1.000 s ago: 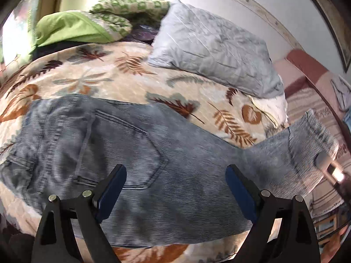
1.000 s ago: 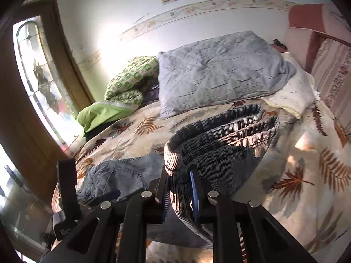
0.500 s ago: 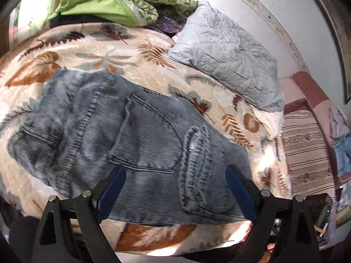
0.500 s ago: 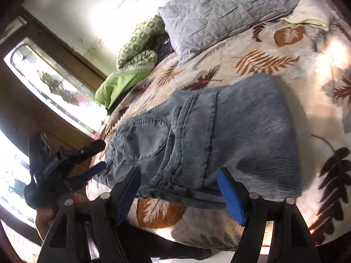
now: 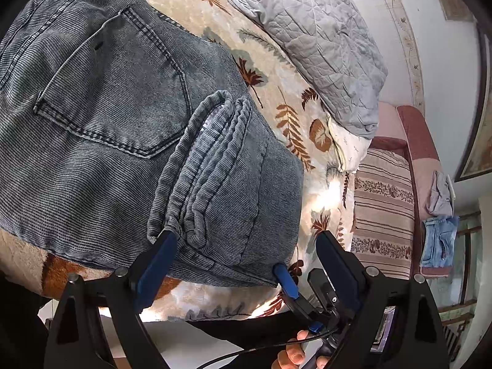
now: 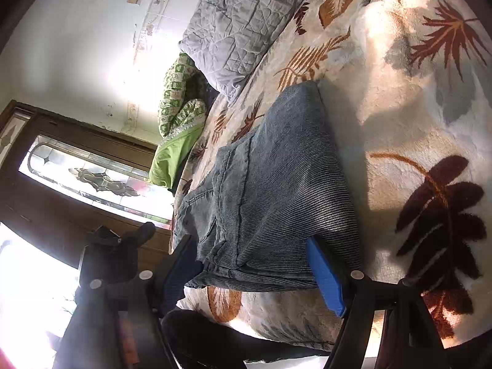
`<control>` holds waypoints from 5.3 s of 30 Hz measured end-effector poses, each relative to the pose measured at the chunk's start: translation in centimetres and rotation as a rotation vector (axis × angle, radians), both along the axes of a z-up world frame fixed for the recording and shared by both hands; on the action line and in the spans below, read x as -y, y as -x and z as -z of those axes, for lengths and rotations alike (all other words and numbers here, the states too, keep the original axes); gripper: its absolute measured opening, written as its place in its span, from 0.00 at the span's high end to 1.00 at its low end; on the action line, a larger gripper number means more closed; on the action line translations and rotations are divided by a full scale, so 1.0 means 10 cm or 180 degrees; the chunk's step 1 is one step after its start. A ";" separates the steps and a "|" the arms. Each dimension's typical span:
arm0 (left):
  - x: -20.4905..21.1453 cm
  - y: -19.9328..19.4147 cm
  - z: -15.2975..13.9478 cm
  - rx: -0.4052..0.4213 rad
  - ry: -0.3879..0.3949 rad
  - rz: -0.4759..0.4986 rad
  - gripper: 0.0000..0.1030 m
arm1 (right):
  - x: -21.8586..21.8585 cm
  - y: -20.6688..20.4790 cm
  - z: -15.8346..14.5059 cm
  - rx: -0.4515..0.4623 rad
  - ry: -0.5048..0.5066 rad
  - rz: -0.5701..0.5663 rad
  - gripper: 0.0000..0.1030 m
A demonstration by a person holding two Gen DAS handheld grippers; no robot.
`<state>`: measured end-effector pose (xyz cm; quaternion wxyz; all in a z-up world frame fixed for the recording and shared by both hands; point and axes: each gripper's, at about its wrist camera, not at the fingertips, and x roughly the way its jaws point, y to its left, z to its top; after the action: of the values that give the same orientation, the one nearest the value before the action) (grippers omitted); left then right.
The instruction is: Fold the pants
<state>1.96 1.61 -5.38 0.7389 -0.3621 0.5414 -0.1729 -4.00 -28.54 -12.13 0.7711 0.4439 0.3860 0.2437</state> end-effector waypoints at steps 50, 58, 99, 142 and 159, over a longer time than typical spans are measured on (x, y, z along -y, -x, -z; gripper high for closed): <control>0.01 0.19 -0.40 0.0710 -0.0535 0.0158 0.82 | -0.04 -0.14 0.26 -0.0379 -0.0417 -0.0052 0.27; -0.01 0.00 0.28 -0.0023 -0.0764 0.0124 0.97 | -0.01 -0.14 0.24 -0.0355 -0.0470 -0.0102 0.27; 0.20 -0.29 -0.18 0.0711 -0.0846 0.0390 0.50 | -0.03 -0.12 0.21 -0.0256 -0.0402 -0.0186 0.26; 0.38 0.04 -0.02 0.0841 -0.1850 0.0449 0.24 | -0.01 -0.04 0.18 -0.0393 -0.0204 -0.0448 0.20; 0.55 0.09 0.26 0.0797 -0.2492 0.0542 0.22 | 0.10 0.00 0.19 -0.0224 -0.0310 -0.0411 0.18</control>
<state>1.03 -3.92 -7.95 0.8639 0.0159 0.5002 -0.0572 -4.04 -29.49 -14.03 0.7171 0.4634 0.4284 0.2957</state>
